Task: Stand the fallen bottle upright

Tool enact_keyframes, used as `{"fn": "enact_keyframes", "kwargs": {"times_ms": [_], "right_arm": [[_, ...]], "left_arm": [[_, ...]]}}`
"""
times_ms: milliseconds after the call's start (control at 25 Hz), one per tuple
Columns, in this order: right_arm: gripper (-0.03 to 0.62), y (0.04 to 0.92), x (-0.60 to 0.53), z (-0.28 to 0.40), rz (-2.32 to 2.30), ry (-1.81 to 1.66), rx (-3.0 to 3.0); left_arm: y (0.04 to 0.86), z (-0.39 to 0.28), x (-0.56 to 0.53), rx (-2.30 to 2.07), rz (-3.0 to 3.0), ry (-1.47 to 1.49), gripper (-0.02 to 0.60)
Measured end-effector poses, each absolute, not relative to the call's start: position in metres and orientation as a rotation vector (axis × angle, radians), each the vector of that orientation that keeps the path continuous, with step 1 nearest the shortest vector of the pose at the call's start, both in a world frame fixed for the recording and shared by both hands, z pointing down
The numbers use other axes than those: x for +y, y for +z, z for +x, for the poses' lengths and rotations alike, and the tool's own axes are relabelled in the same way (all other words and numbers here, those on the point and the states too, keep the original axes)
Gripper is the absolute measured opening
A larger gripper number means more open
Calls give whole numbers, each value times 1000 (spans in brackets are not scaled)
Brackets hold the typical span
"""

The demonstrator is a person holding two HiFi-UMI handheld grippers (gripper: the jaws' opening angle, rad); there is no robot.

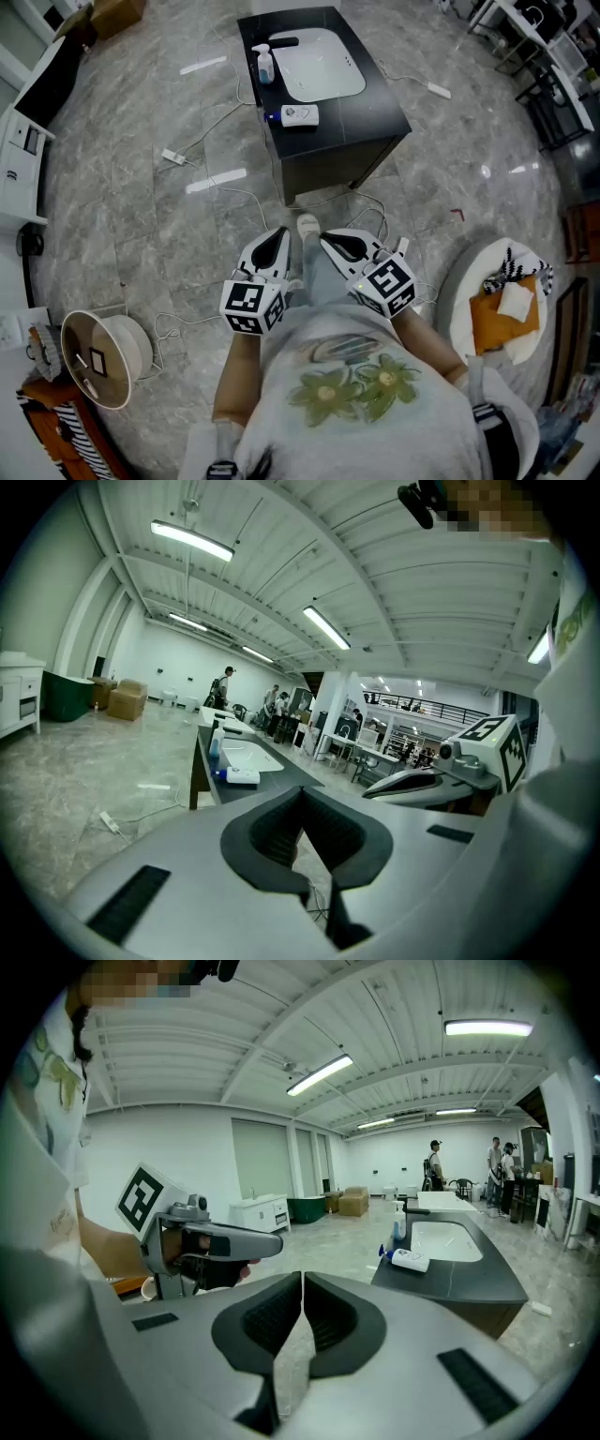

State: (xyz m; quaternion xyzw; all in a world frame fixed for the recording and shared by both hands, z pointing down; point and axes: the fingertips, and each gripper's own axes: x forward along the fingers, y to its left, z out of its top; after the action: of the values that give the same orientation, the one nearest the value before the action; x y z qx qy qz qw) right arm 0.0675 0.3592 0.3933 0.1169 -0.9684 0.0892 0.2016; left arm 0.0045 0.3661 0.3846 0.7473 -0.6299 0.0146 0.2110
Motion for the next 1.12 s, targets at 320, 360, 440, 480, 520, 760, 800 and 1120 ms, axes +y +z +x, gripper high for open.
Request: {"fn": "enact_keyframes", "kwargs": {"times_ms": [320,360,440,480,520,760,800,1120], "right_arm": [[44,381,327,48,353,257,-2741],[44,381,320,46,356,260,-2742],[44,382,307,40,360,261,-2742],[44,383,300,36,359,263,-2741],[44,384,293,31,358,265,-2740],[44,387,240,9,354,274,-2733],[44,388,231,6,353,279,-2733],[44,395,166,-28,297,303,-2729]], "left_arm": [[381,-12,337,-1747,2081,66,18],[382,-14,331,-1745,2079,64,18],[384,-20,319,-1739,2078,66,18],[386,-24,312,-1736,2076,71,18],[388,-28,305,-1732,2074,77,18],[393,-52,254,-1725,2065,98,18],[394,-57,244,-1727,2064,105,18],[402,-94,183,-1757,2018,131,18]]}}
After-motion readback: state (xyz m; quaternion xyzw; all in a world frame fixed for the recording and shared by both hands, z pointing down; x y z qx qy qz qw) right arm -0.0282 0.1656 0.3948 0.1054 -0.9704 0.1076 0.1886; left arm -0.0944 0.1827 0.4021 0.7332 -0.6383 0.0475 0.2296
